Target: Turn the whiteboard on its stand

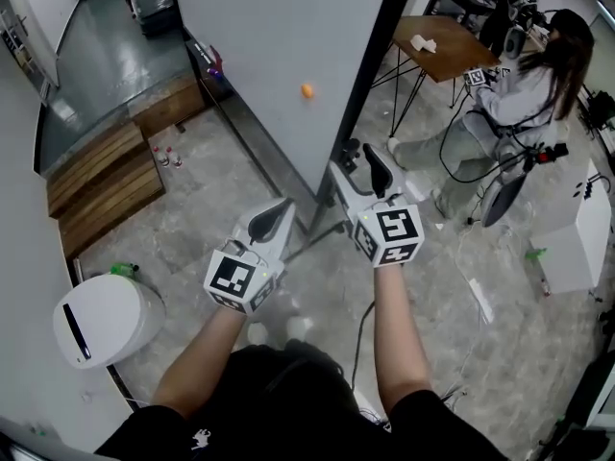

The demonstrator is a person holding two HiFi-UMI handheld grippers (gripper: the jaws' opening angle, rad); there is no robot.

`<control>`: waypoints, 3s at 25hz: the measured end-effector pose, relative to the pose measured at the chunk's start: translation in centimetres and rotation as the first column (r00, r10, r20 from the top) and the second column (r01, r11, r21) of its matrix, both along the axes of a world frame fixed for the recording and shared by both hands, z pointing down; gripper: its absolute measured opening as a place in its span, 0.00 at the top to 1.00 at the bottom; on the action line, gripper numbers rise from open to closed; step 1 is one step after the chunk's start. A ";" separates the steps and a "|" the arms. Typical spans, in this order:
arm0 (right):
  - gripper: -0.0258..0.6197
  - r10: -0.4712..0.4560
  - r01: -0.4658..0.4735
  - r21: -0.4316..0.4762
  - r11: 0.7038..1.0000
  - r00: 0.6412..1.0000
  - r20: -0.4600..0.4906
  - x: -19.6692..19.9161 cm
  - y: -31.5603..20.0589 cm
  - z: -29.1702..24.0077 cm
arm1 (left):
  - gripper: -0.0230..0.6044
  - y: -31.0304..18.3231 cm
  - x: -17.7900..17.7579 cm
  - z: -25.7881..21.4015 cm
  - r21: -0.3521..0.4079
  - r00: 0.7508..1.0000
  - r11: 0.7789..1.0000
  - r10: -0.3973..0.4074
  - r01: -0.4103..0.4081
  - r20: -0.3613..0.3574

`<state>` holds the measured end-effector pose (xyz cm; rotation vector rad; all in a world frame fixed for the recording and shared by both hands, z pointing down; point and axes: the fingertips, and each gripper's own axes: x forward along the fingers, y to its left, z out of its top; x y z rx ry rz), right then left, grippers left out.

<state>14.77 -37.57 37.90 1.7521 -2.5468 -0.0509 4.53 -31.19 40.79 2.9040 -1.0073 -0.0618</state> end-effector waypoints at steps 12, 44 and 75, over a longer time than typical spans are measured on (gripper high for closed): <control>0.51 -0.017 0.017 -0.031 0.999 1.000 0.005 -0.6 -2.2 0.7 | 0.96 -2.8 1.4 -0.6 -0.007 0.997 0.997 -0.081 0.081 -0.004; 0.65 -0.022 0.023 -0.073 0.997 1.000 0.016 -0.2 -2.8 1.1 | 0.96 0.1 -0.2 -1.0 0.008 0.980 0.981 -0.195 0.194 0.031; 0.65 -0.052 0.052 -0.103 0.993 0.999 0.007 0.7 0.5 0.7 | 0.96 1.1 -1.3 -2.2 0.022 0.981 0.981 -0.192 0.191 0.032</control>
